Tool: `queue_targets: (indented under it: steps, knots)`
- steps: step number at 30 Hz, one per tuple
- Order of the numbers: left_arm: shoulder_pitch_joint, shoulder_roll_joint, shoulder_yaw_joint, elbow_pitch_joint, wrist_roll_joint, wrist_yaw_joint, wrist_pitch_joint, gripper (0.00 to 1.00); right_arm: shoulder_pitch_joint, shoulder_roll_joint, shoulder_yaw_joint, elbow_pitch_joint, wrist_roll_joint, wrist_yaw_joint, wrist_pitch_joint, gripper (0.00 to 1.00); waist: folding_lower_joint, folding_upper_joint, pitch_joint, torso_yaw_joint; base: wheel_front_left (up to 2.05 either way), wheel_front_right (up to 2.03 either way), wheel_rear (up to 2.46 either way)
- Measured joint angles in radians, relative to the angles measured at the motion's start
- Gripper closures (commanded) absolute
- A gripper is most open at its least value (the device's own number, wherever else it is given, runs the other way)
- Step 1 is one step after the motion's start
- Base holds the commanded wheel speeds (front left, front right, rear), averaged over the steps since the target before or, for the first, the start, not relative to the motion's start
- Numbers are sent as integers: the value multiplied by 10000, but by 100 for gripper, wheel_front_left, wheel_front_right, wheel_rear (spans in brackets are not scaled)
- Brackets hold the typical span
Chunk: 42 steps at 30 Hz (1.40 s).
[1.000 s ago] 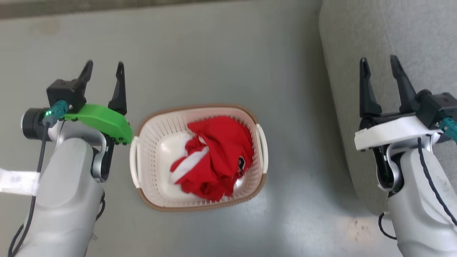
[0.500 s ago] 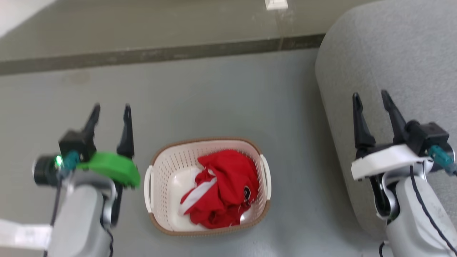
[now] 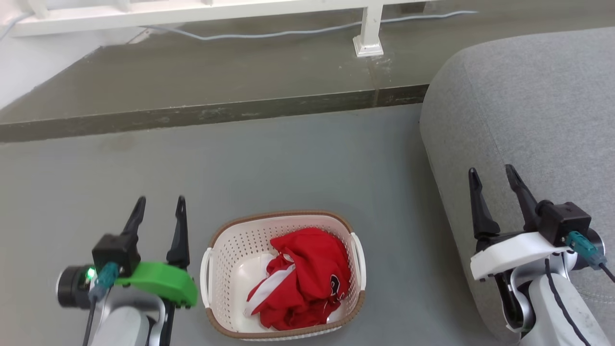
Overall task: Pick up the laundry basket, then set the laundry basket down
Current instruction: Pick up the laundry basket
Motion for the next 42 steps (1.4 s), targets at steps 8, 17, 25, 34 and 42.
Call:
queue_targets:
  steps: [8, 17, 25, 34, 42]
  knots:
    - [732, 73, 29, -612, 88, 117, 0, 0, 289, 15, 71, -132, 0, 0, 2, 0, 0, 0, -114, -24, 0, 0, 0]
    - [1260, 123, 88, -1252, 113, 157, 59, 0, 376, 31, 88, -322, 0, -6, 33, 0, 0, 0, -115, -50, 0, 0, 0]
    - [1511, 209, 196, -1789, 201, 247, 244, 0, 535, 42, 107, -447, 0, -8, 92, 0, 0, 0, -35, -58, 0, 0, 0]
    - [1619, 245, 318, -2341, 284, 255, 499, 0, 551, 65, 128, -656, 4, -15, 123, 0, 1, 0, 194, -34, 0, 0, 0]
    - [1715, 293, 382, -2838, 295, 259, 769, 0, 549, 81, 153, -826, 40, -15, 221, 0, 1, 0, 579, -31, 0, 0, 0]
